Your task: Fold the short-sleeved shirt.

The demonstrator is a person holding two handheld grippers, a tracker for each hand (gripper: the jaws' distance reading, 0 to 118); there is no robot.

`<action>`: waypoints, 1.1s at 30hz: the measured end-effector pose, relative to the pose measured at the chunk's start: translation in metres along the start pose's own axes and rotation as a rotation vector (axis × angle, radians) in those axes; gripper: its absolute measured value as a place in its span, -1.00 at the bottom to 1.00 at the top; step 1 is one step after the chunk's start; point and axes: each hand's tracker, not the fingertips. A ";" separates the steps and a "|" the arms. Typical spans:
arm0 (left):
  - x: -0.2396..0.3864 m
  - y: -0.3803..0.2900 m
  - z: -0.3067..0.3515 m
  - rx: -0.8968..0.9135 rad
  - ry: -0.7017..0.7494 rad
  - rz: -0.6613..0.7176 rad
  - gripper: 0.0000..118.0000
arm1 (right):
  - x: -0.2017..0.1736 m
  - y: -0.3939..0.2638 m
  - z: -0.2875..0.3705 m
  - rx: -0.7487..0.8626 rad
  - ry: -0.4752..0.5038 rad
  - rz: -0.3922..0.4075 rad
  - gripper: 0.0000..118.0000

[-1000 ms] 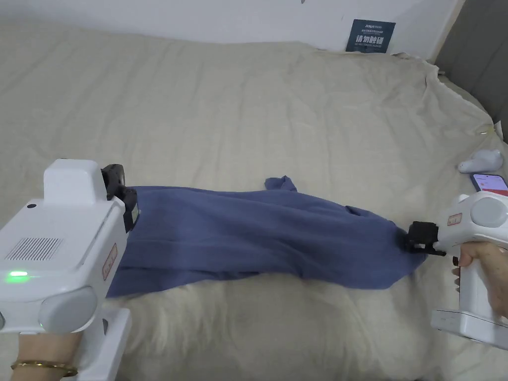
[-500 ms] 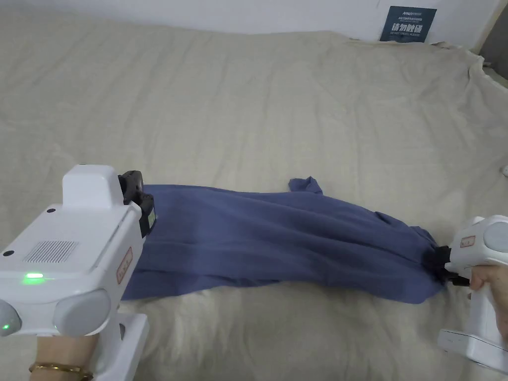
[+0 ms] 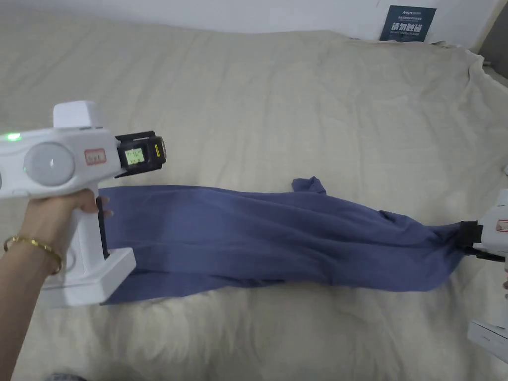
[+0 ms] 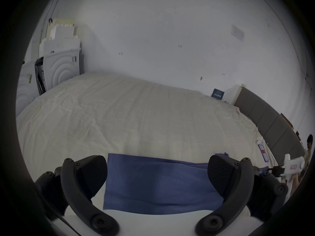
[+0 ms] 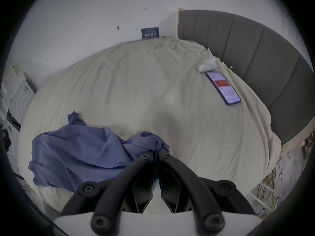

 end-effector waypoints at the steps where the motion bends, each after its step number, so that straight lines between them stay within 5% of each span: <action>1: -0.006 0.008 -0.011 -0.036 0.019 0.020 1.00 | -0.001 0.001 0.003 0.008 0.004 0.003 -0.94; 10: -0.035 0.023 -0.100 -0.389 0.247 -0.075 1.00 | -0.007 -0.005 0.004 0.036 0.030 -0.013 -0.94; 19: -0.065 0.003 -0.137 -0.439 0.313 -0.018 0.85 | -0.012 -0.004 -0.005 0.030 0.040 -0.015 -0.94; 24: -0.064 -0.008 -0.147 -0.458 0.288 -0.055 0.18 | -0.016 -0.003 -0.012 0.018 0.040 -0.005 -0.94; 27: -0.059 -0.014 -0.151 -0.469 0.225 -0.026 -0.62 | -0.018 -0.003 -0.016 0.009 0.042 -0.008 -0.94; 31: -0.049 -0.018 -0.157 -0.467 0.227 -0.096 -0.98 | -0.021 -0.005 -0.016 0.007 0.037 -0.005 -0.94; 33: -0.049 -0.018 -0.154 -0.460 0.235 -0.101 -1.00 | -0.022 -0.005 -0.013 0.010 0.036 -0.003 -0.94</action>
